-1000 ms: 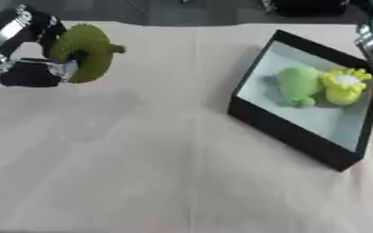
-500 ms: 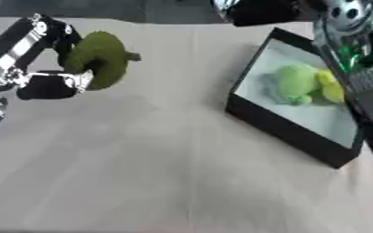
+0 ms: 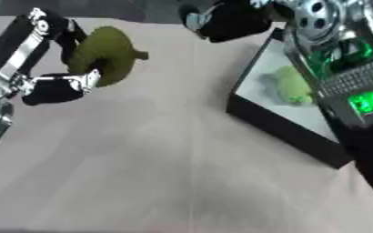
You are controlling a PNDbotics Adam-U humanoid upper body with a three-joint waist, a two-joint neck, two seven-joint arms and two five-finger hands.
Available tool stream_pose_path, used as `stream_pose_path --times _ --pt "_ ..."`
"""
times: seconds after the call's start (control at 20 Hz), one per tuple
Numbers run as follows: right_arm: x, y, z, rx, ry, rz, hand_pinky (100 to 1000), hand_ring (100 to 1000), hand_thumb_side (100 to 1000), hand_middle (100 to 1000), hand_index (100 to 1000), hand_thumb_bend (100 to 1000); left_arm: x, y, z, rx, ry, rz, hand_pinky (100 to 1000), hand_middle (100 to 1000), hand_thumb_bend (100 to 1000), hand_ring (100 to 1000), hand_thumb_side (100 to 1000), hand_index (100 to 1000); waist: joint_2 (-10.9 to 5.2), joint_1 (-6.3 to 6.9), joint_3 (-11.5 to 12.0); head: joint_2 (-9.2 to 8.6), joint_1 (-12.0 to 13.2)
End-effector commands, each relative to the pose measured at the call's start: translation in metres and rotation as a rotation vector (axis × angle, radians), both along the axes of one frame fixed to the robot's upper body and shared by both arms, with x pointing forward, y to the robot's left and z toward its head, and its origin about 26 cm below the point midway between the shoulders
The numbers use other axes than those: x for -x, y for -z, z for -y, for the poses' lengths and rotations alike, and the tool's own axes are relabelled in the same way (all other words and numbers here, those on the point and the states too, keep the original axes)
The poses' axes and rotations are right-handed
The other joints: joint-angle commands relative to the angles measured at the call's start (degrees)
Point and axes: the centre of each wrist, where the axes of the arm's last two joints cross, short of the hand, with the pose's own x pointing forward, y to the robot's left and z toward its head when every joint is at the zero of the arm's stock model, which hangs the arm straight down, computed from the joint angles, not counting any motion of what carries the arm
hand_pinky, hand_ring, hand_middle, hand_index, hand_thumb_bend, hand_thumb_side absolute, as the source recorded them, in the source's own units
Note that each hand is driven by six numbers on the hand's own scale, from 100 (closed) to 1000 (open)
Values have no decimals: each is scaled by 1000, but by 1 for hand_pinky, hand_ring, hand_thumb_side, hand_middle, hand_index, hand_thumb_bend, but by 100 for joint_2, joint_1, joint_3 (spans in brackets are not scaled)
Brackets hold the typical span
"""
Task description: Pick up the objects with one hand, pass them to the other hand, and then place them into the box on the other side of the table.
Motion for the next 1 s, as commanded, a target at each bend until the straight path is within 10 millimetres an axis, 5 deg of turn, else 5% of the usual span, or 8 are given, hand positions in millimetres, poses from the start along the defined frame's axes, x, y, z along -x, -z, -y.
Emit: stream_pose_path --times 0.05,1.0 --pt "-1 -3 -1 4 -9 -138 856 948 135 916 847 411 7 -8 2 16 15 70 532 223 100 417 100 493 -194 -68 11 -91 -53" --pt "-17 18 -34 -57 -104 -252 857 958 118 924 858 409 12 2 21 66 129 110 496 213 100 410 100 483 -137 -69 101 -165 -180"
